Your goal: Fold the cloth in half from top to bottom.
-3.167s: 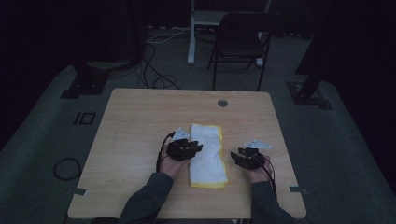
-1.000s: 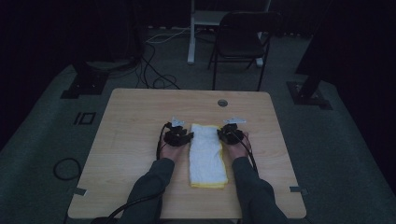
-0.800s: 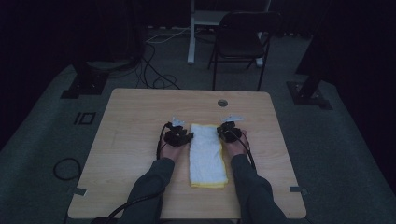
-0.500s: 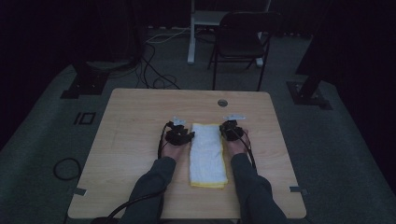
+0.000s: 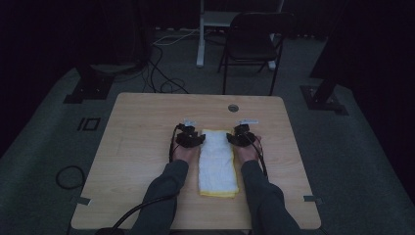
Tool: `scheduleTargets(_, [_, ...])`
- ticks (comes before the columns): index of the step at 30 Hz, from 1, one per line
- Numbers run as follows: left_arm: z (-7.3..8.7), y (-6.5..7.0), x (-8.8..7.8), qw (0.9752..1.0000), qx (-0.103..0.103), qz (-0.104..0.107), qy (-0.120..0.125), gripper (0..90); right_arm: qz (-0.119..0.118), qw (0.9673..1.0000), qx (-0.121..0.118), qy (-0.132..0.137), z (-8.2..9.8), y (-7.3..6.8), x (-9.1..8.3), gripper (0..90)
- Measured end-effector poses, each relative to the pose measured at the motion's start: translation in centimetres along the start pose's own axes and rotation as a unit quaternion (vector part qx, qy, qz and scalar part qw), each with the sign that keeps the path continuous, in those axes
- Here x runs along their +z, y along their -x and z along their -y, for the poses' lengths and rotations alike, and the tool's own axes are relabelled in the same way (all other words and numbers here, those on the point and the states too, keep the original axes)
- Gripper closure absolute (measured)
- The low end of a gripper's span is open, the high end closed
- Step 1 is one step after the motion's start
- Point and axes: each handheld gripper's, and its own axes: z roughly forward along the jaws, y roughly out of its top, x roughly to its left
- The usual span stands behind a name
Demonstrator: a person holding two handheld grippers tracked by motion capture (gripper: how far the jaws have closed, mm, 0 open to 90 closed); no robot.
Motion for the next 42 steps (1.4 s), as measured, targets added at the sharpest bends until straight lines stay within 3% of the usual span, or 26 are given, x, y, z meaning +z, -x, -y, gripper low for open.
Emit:
scheduleTargets(3, [-0.2,0.0,0.2,1.0,0.0,-0.001,-0.006,57.8,0.0,1.0,0.003,0.003,-0.3,-0.1,0.0,58.0])
scheduleTargets(8, [0.0,0.1,0.5,1.0,0.002,0.001,-0.007,58.2,0.0,0.9999,0.006,-0.015,-0.4,-0.1,0.7,58.3])
scheduleTargets(13, [-0.3,0.1,0.7,0.9999,-0.001,0.008,-0.014,57.6,-0.014,0.9997,0.0,-0.018,-0.5,-0.2,0.8,73.4])
scheduleTargets(15, [-0.6,0.2,0.9,0.9989,-0.01,0.038,-0.025,57.9,-0.016,0.9996,-0.006,-0.022,-0.6,-0.4,0.9,79.8])
scheduleTargets(16, [-0.7,0.3,1.0,0.999,-0.006,0.034,-0.029,58.5,-0.016,0.9996,-0.006,-0.023,-0.6,-0.5,0.9,82.7])
scheduleTargets(17, [-0.9,0.4,0.9,0.999,0.001,0.025,-0.038,61.9,-0.014,0.9996,-0.008,-0.024,-0.7,-0.5,0.9,84.3])
scheduleTargets(20, [-1.2,0.2,1.0,0.9982,-0.006,0.024,-0.055,80.1,-0.002,0.9994,-0.027,-0.021,-0.7,-0.9,0.8,86.3])
scheduleTargets(22, [-1.4,0.3,0.9,0.9983,0.0,0.023,-0.054,84.5,-0.003,0.9994,-0.031,-0.015,-0.8,-0.9,0.7,86.6])
scheduleTargets(25, [-1.7,0.3,0.7,0.9986,0.004,0.023,-0.049,86.2,-0.006,0.9995,-0.03,-0.005,-1.0,-0.8,0.4,86.8])
scheduleTargets(32, [-3.5,0.6,-1.1,0.9993,0.009,0.035,-0.006,86.2,-0.012,0.9986,-0.039,0.034,-2.5,-0.7,-1.5,86.9])
scheduleTargets(42, [-4.4,1.2,-2.1,0.9988,0.019,0.042,0.013,86.2,-0.019,0.998,-0.033,0.05,-2.8,-0.4,-2.4,86.9])
